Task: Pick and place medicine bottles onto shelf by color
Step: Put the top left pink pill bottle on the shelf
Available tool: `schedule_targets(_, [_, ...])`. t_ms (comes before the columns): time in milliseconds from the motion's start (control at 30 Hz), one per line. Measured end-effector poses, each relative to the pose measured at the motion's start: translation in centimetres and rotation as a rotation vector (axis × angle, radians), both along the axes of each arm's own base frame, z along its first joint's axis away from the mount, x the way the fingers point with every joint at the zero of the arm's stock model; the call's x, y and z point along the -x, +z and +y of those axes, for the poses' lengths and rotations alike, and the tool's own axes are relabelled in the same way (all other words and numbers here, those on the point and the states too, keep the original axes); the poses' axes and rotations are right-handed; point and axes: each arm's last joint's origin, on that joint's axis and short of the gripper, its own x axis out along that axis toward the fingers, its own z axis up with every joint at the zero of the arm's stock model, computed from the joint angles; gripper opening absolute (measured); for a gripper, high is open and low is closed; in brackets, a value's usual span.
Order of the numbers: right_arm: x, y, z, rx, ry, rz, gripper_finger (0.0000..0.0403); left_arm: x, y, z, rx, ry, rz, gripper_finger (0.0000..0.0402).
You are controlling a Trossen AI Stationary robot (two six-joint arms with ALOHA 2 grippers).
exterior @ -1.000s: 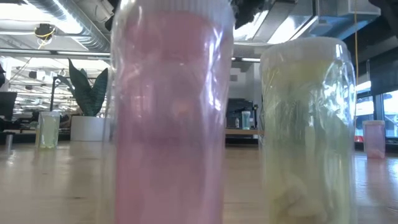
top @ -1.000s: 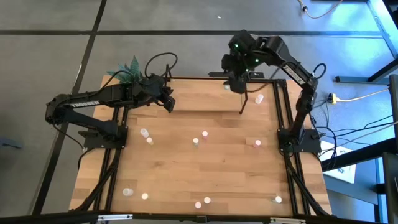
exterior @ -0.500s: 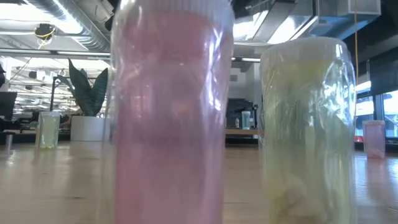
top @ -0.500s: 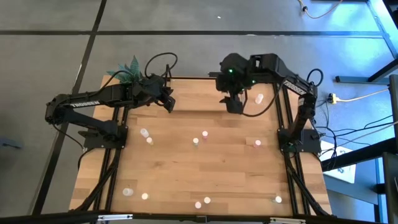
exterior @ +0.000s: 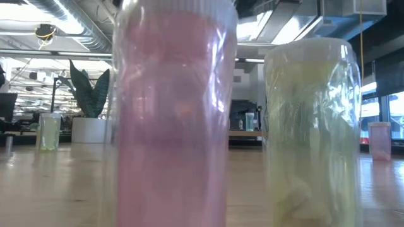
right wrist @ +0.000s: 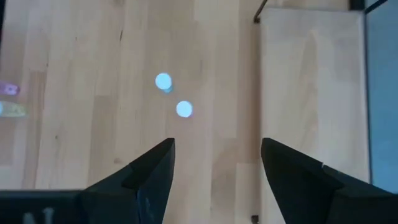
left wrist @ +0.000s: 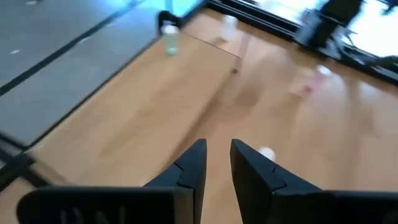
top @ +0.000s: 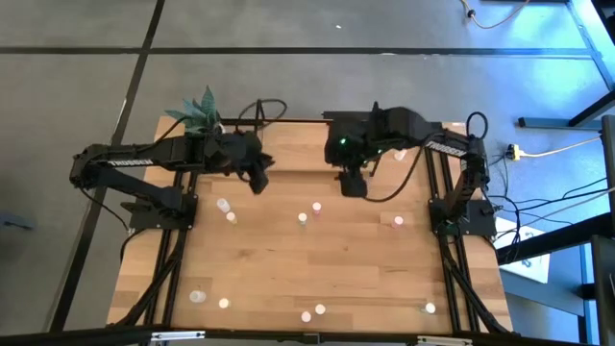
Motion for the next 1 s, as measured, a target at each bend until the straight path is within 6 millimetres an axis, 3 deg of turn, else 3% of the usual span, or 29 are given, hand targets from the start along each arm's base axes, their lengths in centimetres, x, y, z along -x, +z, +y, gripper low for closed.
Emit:
schedule_targets(367, [-2.2,-3.9,2.8,0.018,0.037,-0.008,0.0240,2.0,0.5,-4.6,0.007,-0.253,0.033,0.0066])
schedule_targets(733, [-3.1,-7.6,3.3,0.022,0.115,0.031,0.0240,2.9,0.9,-6.8,-0.025,-0.255,-0.004,0.0066])
schedule_targets(1000, [-3.7,-10.2,2.9,0.074,0.254,0.022,0.0240,3.0,0.9,-7.1,0.001,-0.181,-0.034,0.0066])
